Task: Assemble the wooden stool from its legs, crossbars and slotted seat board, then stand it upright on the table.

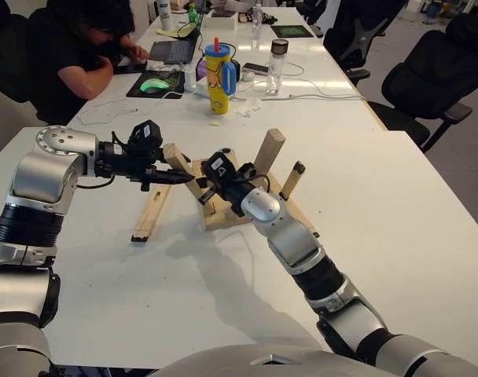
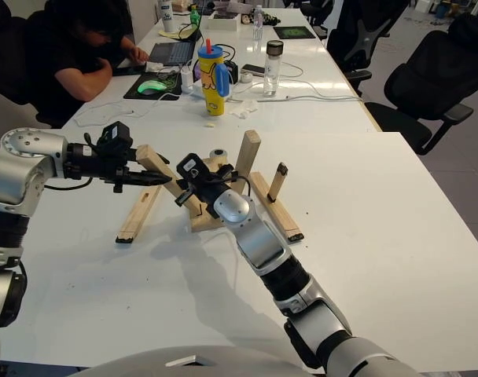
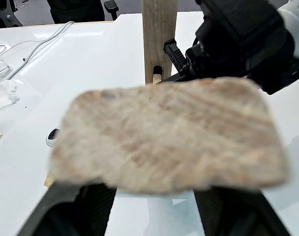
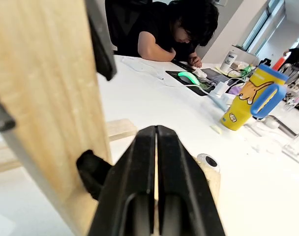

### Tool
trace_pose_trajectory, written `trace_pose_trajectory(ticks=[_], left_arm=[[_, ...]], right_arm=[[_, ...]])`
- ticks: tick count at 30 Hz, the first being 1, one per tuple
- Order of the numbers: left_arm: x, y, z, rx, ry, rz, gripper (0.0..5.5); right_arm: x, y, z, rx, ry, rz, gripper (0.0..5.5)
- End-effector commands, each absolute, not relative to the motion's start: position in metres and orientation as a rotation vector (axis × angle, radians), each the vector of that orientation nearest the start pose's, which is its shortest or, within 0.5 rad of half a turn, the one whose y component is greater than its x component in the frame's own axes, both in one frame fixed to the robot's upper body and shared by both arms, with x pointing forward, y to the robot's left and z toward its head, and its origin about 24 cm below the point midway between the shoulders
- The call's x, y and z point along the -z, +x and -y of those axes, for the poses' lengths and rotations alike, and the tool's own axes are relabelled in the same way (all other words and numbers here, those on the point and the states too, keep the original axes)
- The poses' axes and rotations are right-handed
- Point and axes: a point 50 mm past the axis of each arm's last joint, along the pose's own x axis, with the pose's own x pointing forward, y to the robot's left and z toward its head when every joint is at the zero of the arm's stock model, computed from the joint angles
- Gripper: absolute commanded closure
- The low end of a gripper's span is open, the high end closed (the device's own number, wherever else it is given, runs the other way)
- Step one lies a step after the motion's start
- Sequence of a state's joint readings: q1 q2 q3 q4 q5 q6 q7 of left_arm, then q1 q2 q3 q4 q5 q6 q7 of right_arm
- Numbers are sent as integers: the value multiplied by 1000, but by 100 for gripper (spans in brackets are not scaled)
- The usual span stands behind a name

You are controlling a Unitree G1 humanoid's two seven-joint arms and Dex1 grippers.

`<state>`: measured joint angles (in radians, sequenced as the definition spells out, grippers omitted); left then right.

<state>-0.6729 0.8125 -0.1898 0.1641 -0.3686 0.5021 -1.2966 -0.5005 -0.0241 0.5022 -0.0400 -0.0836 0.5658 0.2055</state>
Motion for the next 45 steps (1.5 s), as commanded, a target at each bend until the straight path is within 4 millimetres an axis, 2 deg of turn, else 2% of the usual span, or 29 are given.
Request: trace_pose_trajectory(ticks=[1, 4, 6, 10, 13, 16, 20, 23, 27, 30, 34, 36, 39, 42, 45], left_arm=[[-118, 298, -200, 1257, 280, -602, 344], [-118, 299, -199, 1252, 279, -593, 344], [-121, 301, -198, 1258, 286, -575, 344], [-130, 303, -198, 1272, 283, -532, 344], [-140, 306, -201, 1268, 264, -490, 344], [-142, 307, -203, 1268, 248, -481, 344], [-133, 306, -205, 1271, 231, -499, 344], [-128, 303, -205, 1268, 233, -492, 344], [-126, 301, -208, 1234, 223, -451, 344], [-133, 305, -220, 1134, 148, -408, 285], [-147, 296, -238, 1081, 78, -368, 218], [-158, 292, -248, 1063, 52, -315, 185], [-187, 283, -261, 1095, -86, -216, 199], [-240, 282, -259, 1139, -236, 49, 254], [-302, 285, -236, 1147, -343, 387, 303]], right_arm=[[-110, 287, 11, -706, -185, -18, 547], [-138, 277, 20, -731, -45, 198, 547], [-141, 264, 34, -759, 3, 255, 547], [-116, 243, 60, -795, -19, 206, 547], [-87, 242, 73, -765, -55, 73, 547], [-60, 254, 70, -719, -102, -59, 547], [-38, 267, 63, -675, -129, -205, 547], [-21, 268, 62, -676, -185, -329, 547], [-11, 261, 60, -712, -217, -401, 547], [-5, 257, 62, -721, -234, -453, 550], [3, 253, 66, -721, -241, -508, 550], [7, 251, 67, -720, -236, -528, 550], [11, 250, 68, -710, -226, -543, 550], [13, 251, 70, -705, -224, -554, 550], [15, 249, 70, -721, -231, -570, 550]])
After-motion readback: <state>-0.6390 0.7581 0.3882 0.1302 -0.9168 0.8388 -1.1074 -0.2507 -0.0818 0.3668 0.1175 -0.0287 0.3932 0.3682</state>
